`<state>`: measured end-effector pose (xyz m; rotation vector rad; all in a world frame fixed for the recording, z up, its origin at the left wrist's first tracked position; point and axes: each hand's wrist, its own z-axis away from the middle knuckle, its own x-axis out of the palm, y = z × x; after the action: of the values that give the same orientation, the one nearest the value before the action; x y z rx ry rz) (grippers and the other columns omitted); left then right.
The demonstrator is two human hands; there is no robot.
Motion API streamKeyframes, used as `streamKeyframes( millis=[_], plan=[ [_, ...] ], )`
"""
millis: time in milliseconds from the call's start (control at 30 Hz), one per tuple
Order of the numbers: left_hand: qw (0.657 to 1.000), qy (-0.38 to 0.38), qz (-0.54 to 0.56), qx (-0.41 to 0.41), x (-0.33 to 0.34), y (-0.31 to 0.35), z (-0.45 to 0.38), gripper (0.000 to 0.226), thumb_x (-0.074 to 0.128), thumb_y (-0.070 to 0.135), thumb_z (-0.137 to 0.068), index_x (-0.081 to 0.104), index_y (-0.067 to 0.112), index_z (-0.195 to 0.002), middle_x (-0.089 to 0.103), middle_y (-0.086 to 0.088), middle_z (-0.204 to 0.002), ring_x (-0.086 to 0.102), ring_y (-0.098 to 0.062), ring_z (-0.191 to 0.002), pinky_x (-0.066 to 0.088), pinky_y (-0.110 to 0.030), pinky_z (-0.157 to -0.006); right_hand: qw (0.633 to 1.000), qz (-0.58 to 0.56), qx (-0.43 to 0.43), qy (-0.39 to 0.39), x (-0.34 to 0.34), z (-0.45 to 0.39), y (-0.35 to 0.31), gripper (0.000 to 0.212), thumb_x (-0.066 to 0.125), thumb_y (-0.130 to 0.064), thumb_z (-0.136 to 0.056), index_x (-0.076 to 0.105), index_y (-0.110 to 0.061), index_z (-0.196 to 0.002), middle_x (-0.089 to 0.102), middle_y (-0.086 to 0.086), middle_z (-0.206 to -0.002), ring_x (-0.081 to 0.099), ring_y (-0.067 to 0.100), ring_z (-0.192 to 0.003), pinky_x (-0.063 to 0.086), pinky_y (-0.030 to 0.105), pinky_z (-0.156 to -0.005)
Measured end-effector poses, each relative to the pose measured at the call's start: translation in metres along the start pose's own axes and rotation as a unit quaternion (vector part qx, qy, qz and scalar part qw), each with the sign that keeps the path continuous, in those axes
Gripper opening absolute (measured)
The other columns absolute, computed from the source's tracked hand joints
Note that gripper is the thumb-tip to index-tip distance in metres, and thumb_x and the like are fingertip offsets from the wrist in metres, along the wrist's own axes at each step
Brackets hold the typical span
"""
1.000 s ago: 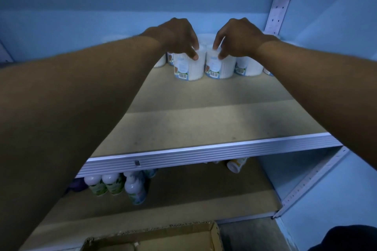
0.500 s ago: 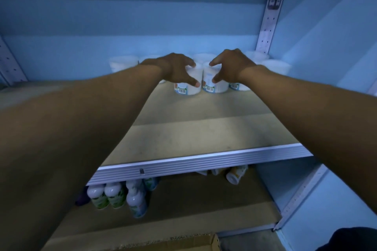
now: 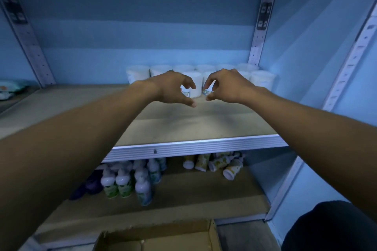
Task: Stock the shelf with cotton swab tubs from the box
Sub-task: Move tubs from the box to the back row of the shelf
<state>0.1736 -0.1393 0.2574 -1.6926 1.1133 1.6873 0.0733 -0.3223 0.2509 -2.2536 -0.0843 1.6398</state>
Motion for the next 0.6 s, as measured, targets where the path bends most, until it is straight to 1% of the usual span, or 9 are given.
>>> streamKeyframes(
  millis=[67,133,200,267,300,400,433,533,600],
  plan=[
    [1.0,-0.005,0.001,0.013,-0.001,0.001,0.024,0.066,0.074,0.062,-0.073,0.059,0.032,-0.13,0.059,0.011,-0.131,0.052,-0.009,-0.106,0.043,-0.028,-0.096,1.0,-0.001,-0.009,-0.012,-0.003,0.02,-0.014,0.031,0.086,-0.032,-0.074,0.072,-0.028,-0.102,0.064,-0.005,-0.096,0.058,0.014,-0.09,0.041,0.025,-0.074],
    [1.0,-0.008,-0.003,0.021,-0.001,0.001,0.047,0.062,0.074,0.062,-0.073,0.06,0.034,-0.127,0.06,0.012,-0.128,0.053,-0.008,-0.105,0.043,-0.027,-0.093,0.999,-0.004,-0.014,-0.03,-0.004,0.038,-0.027,0.031,0.085,-0.031,-0.075,0.073,-0.027,-0.103,0.066,-0.004,-0.094,0.061,0.014,-0.076,0.043,0.023,-0.071],
    [1.0,-0.005,-0.005,0.024,0.001,0.002,0.068,0.06,0.073,0.062,-0.074,0.061,0.034,-0.126,0.061,0.013,-0.127,0.054,-0.007,-0.104,0.042,-0.025,-0.088,0.998,-0.025,-0.014,-0.05,-0.002,0.055,-0.037,0.028,0.085,-0.03,-0.076,0.072,-0.029,-0.101,0.067,-0.005,-0.093,0.065,0.02,-0.061,0.052,0.027,-0.064],
    [1.0,-0.002,-0.009,0.029,0.004,0.004,0.089,0.059,0.074,0.059,-0.075,0.062,0.031,-0.126,0.062,0.012,-0.125,0.055,-0.005,-0.098,0.04,-0.023,-0.084,0.997,-0.038,-0.019,-0.062,0.001,0.07,-0.045,0.027,0.085,-0.031,-0.076,0.071,-0.031,-0.099,0.069,-0.005,-0.091,0.07,0.027,-0.061,0.058,0.032,-0.065],
    [0.999,-0.003,-0.009,0.032,0.006,0.005,0.1,0.058,0.074,0.058,-0.076,0.063,0.03,-0.126,0.063,0.011,-0.125,0.056,-0.005,-0.096,0.041,-0.022,-0.082,0.997,-0.04,-0.024,-0.068,0.004,0.077,-0.05,0.027,0.085,-0.031,-0.076,0.071,-0.031,-0.099,0.069,-0.005,-0.09,0.07,0.026,-0.061,0.059,0.032,-0.066],
    [0.999,-0.015,-0.01,0.039,0.012,0.008,0.128,0.056,0.075,0.054,-0.077,0.063,0.029,-0.126,0.063,0.009,-0.123,0.058,-0.007,-0.094,0.042,-0.022,-0.081,0.995,-0.037,-0.04,-0.078,0.011,0.095,-0.061,0.027,0.085,-0.03,-0.076,0.071,-0.03,-0.1,0.07,-0.006,-0.088,0.063,0.005,-0.049,0.054,0.028,-0.064],
    [0.999,-0.021,-0.014,0.037,0.013,0.009,0.136,0.055,0.074,0.053,-0.078,0.063,0.028,-0.125,0.063,0.008,-0.122,0.057,-0.006,-0.093,0.041,-0.021,-0.081,0.995,-0.04,-0.045,-0.081,0.014,0.101,-0.063,0.027,0.085,-0.029,-0.076,0.071,-0.03,-0.099,0.07,-0.005,-0.087,0.062,0.004,-0.047,0.054,0.028,-0.063],
    [0.999,-0.036,-0.012,0.029,0.02,0.011,0.156,0.048,0.075,0.053,-0.078,0.066,0.029,-0.119,0.064,0.009,-0.117,0.054,0.001,-0.081,0.039,-0.02,-0.08,0.992,-0.053,-0.053,-0.103,0.023,0.118,-0.073,0.026,0.085,-0.026,-0.077,0.072,-0.026,-0.099,0.071,-0.004,-0.085,0.07,0.021,-0.059,0.058,0.031,-0.064],
    [0.999,-0.038,-0.004,0.022,0.027,0.011,0.169,0.042,0.075,0.053,-0.077,0.068,0.031,-0.111,0.065,0.011,-0.112,0.054,0.006,-0.075,0.042,-0.021,-0.08,0.991,-0.048,-0.055,-0.112,0.033,0.129,-0.077,0.026,0.086,-0.028,-0.075,0.073,-0.026,-0.098,0.071,-0.005,-0.085,0.07,0.018,-0.065,0.055,0.028,-0.064]
  ],
)
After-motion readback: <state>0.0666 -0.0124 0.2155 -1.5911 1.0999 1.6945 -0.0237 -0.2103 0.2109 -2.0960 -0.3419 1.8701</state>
